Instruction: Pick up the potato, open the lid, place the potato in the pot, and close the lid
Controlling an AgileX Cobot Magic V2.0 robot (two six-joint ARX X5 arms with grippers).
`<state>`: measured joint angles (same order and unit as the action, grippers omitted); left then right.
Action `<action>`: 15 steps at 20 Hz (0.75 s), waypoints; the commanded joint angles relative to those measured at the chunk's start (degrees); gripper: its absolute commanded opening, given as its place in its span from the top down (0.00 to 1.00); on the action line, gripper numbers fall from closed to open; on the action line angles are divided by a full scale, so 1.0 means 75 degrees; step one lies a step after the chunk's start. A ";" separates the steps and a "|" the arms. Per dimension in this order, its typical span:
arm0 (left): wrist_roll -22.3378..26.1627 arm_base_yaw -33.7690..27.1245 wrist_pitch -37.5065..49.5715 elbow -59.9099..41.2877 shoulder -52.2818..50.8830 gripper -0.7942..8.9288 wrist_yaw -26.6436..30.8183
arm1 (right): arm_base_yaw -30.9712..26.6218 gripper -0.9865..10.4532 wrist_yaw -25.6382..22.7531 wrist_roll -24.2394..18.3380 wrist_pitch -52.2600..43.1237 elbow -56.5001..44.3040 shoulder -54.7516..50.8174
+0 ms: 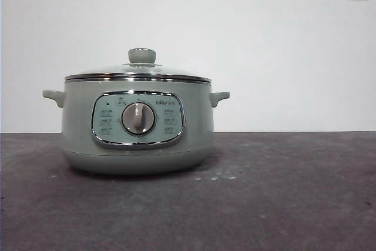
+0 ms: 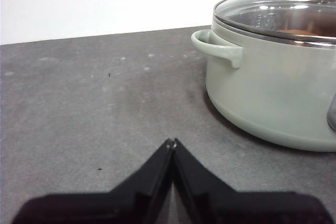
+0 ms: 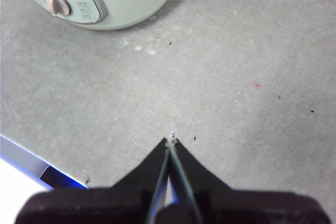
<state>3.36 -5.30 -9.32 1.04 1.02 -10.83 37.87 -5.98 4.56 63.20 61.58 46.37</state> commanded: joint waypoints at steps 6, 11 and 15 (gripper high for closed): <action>-0.0050 -0.0017 0.0055 -0.0079 0.0026 0.92 -0.0003 | -0.0003 0.91 -0.0006 0.0050 -0.0015 -0.0058 -0.0020; -0.0047 -0.0017 0.0055 -0.0079 0.0032 0.92 -0.0003 | -0.1297 0.91 -0.0052 -0.0414 -0.1402 -0.0233 -0.1067; -0.0047 -0.0017 0.0055 -0.0079 0.0035 0.92 -0.0003 | -0.3287 0.91 0.0425 -0.0504 -0.3687 -0.1676 -0.2704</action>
<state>3.36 -5.30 -9.32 1.04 1.30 -10.85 14.15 -2.96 1.43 36.40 50.81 26.44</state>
